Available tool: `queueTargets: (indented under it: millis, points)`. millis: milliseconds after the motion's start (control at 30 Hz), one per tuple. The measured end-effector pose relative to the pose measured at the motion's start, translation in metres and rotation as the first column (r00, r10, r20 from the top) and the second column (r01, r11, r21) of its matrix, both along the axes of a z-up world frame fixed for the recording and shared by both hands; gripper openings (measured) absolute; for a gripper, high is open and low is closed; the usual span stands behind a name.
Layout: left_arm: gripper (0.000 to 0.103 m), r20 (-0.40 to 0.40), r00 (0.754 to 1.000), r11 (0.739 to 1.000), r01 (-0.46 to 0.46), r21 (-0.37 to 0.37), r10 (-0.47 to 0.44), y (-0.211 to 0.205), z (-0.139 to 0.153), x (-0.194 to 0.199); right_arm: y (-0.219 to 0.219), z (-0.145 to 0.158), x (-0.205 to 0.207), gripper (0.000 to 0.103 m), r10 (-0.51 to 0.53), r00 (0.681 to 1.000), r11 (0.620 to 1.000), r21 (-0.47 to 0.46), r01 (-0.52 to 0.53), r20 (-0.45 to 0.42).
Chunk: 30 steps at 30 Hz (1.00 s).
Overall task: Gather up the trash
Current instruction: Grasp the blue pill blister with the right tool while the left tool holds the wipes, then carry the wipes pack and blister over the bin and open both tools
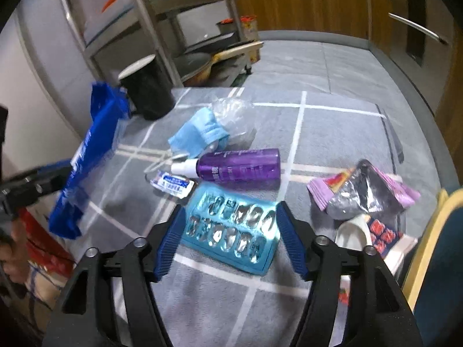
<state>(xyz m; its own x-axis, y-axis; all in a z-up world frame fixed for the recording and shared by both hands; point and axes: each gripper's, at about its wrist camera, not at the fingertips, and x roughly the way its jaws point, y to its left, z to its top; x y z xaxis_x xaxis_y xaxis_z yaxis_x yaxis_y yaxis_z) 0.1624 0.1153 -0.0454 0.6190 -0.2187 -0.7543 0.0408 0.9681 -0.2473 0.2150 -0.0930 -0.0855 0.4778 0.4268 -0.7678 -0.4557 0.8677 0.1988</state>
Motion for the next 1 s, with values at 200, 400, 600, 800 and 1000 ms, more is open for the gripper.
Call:
queueTargets:
  millis: [200,400,600,800,1000]
  points:
    - [0.069,0.003,1.000,1.000,0.003,-0.009,-0.003,-0.001,0.000,0.002,0.014,-0.010,0.006,0.091,0.015,1.000,0.995,-0.095,-0.017,-0.022]
    - [0.069,0.002,1.000,1.000,-0.003,-0.015,0.003,0.001,0.000,0.004,0.031,-0.027,0.009,0.096,-0.082,0.992,0.992,-0.103,0.072,-0.092]
    - [0.069,0.005,1.000,1.000,0.001,-0.012,-0.001,0.001,0.000,0.005,0.058,-0.034,0.010,0.099,-0.146,0.988,0.964,-0.230,0.131,-0.050]
    - [0.069,0.006,1.000,1.000,-0.005,-0.019,0.005,0.002,0.000,0.004,0.046,-0.034,0.005,0.093,-0.161,0.986,0.963,-0.222,0.150,-0.032]
    - [0.069,0.011,1.000,1.000,0.005,-0.019,-0.005,-0.001,0.002,0.004,0.024,-0.019,-0.004,0.093,-0.187,0.982,0.975,-0.129,0.183,-0.021]
